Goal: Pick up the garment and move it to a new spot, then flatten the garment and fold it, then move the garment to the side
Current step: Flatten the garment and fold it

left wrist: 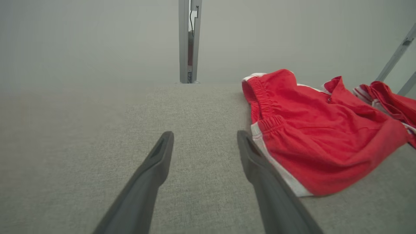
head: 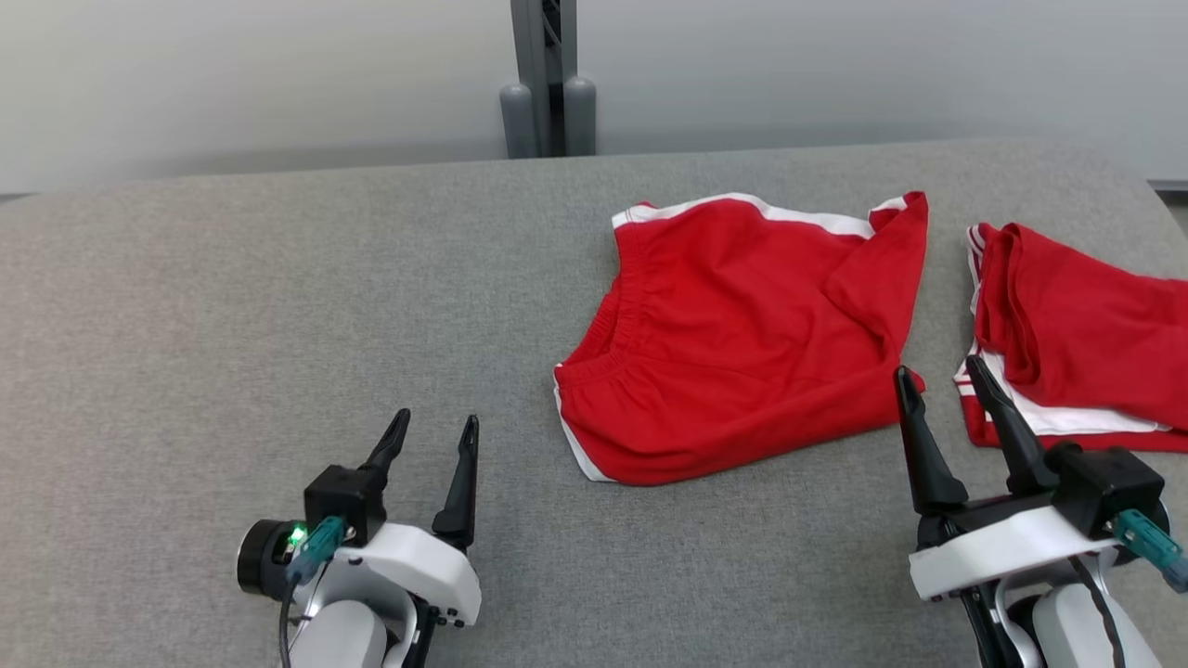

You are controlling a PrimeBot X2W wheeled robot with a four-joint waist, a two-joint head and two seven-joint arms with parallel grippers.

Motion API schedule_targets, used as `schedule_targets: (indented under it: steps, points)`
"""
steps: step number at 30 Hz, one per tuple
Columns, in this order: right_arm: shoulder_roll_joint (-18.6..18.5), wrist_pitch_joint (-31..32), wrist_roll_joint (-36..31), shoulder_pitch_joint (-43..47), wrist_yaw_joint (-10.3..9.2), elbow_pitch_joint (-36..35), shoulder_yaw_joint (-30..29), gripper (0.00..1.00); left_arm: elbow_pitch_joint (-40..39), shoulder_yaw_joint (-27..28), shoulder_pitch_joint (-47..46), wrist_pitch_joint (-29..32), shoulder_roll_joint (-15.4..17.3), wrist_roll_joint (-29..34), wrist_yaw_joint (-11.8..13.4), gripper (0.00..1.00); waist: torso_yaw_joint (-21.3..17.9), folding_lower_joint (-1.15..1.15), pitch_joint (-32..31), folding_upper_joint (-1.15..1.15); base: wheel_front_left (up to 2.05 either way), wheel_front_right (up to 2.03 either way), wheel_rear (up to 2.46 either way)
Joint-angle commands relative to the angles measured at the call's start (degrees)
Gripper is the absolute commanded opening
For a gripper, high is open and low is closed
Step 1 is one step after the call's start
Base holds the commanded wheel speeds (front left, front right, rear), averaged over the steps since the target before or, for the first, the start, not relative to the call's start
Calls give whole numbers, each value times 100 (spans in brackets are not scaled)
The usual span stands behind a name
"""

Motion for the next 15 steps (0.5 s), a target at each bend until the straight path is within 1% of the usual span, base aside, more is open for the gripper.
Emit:
schedule_targets:
  steps: [1, 3, 4, 6, 10, 15]
  points:
    - [-15, 0, 13, -72, 1, -41, 13, 100, 291, -84, -260, -20, 24, 12, -91, 100, -83, 0, 137, 0, 0, 0, 0]
    - [-1, 0, 25, -137, 1, -45, 23, 100, 564, -170, -513, -20, 24, -57, -239, 100, -154, 0, 250, 0, 0, 0, 0]
    - [-1, 0, 25, -137, 1, -45, 23, 100, 564, -170, -513, -20, 24, -57, -239, 100, -154, 0, 250, 0, 0, 0, 0]
    - [15, 0, 29, -188, 1, -50, 20, 100, 803, -266, -703, -20, 24, -147, -439, 100, -232, 0, 367, 0, 0, 0, 0]
    - [50, 0, 36, -262, 1, -24, 10, 100, 1255, -471, -1093, -20, 26, -265, -686, 100, -391, 0, 552, 0, 0, 0, 0]
    - [95, 0, 29, -314, 1, 20, 2, 100, 1546, -643, -1381, -20, 28, -622, -852, 100, -574, 0, 659, 0, 0, 0, 0]
